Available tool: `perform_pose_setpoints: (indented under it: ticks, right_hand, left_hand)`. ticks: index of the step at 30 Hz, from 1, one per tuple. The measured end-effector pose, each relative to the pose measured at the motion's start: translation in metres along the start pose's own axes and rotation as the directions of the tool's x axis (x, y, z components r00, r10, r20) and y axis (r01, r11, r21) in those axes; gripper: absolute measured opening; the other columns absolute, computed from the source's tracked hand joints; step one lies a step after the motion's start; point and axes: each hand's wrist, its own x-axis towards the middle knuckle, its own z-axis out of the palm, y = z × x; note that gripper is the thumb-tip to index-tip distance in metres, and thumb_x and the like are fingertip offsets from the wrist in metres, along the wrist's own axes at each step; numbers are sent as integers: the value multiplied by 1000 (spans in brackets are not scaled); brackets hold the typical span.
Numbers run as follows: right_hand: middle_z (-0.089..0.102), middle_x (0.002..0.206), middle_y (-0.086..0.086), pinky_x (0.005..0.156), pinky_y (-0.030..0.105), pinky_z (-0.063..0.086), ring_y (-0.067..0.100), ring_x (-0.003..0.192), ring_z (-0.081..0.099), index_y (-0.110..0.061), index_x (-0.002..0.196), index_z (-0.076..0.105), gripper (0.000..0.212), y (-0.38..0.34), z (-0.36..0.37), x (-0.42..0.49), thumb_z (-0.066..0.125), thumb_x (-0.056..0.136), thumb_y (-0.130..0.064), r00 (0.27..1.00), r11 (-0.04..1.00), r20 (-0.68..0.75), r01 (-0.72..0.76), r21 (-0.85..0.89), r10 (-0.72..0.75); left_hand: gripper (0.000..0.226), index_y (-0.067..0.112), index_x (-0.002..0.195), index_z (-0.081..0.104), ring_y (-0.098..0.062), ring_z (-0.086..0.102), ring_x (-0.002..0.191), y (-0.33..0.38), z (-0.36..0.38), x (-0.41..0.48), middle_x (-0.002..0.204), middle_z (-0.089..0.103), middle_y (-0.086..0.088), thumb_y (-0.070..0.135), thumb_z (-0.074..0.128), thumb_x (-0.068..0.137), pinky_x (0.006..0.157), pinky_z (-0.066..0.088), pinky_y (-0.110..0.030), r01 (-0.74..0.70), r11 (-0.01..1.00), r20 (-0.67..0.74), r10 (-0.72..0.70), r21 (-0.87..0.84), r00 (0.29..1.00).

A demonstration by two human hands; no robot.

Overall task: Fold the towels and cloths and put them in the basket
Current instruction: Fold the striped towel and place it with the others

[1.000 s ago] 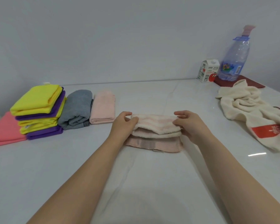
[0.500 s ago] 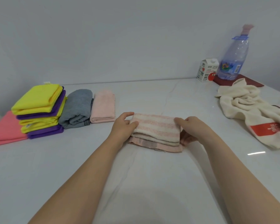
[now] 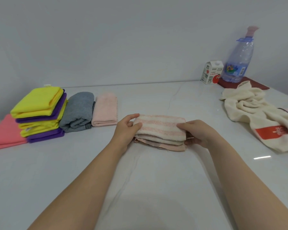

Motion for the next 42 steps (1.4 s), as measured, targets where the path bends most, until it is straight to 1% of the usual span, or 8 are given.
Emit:
perform_pose_setpoints:
  ticks: [2, 8, 15, 20, 24, 30, 34, 42]
  right_hand:
    - [64, 72, 13, 55, 29, 51, 22, 58, 58, -1, 86, 66, 21, -1, 2, 0, 60, 91, -21, 999, 998, -32, 8, -67, -10]
    - [52, 33, -3, 35, 12, 39, 8, 28, 50, -8, 67, 58, 29, 1, 7, -2, 58, 92, -21, 992, 924, -112, 15, -381, -62]
    - [55, 42, 5, 43, 17, 42, 14, 36, 52, -9, 61, 49, 30, 1, 9, -1, 61, 86, -20, 994, 847, -93, 0, -532, -59]
    - [54, 47, 7, 47, 23, 42, 16, 40, 49, -9, 58, 48, 32, 2, 13, 2, 62, 85, -19, 991, 799, -104, 3, -602, -82]
    - [56, 51, 5, 44, 20, 41, 15, 42, 50, -8, 66, 56, 23, 2, 10, 3, 62, 85, -19, 994, 817, -84, 6, -577, -66]
    - [60, 73, 3, 58, 24, 41, 15, 61, 50, -9, 76, 66, 21, 6, -16, 8, 53, 92, -13, 990, 941, -33, 120, -315, -137]
    - [60, 97, -1, 62, 13, 40, 8, 71, 52, -19, 100, 61, 21, 16, -21, 16, 65, 84, -7, 937, 848, -97, 257, -464, -336]
    - [70, 75, -11, 67, 15, 46, 3, 69, 61, -20, 78, 73, 21, 24, 2, 30, 60, 78, -2, 863, 840, -159, 399, -368, -479]
  left_hand:
    - [31, 30, 107, 66, -26, 65, 94, -2, -1, 1, 103, 67, -19, 7, 64, 86, 92, 52, -39, -31, 997, 8, 31, 77, 1000]
    - [33, 31, 114, 59, -9, 48, 64, -2, -1, 1, 70, 49, 6, 14, 58, 87, 61, 37, -20, -136, 864, 35, 136, 484, 990]
    - [42, 30, 128, 52, -18, 52, 94, 8, -6, -1, 88, 51, 8, 26, 54, 86, 79, 43, -30, -253, 461, 204, 153, 851, 967]
    - [39, 24, 134, 50, -21, 31, 131, 22, 21, 11, 138, 44, 1, 32, 41, 97, 105, 27, -35, -445, 147, 366, 377, 883, 851]
    - [55, 26, 152, 9, -18, -3, 147, -1, 38, 14, 160, 5, 3, 43, 21, 101, 119, 1, -45, -523, 17, 518, 111, 852, 848]
    - [57, 32, 151, -2, -14, -11, 146, -16, 31, 21, 160, -5, 10, 48, 16, 100, 118, -6, -47, -522, 23, 518, 87, 853, 851]
    - [55, 35, 151, 1, -9, -11, 145, -12, 19, 31, 159, -5, 15, 46, 21, 100, 118, -6, -46, -578, 57, 574, 73, 814, 816]
    - [55, 36, 150, 0, -7, -10, 145, -11, 8, 35, 158, -6, 15, 45, 21, 101, 119, -5, -44, -630, 32, 626, 87, 776, 775]
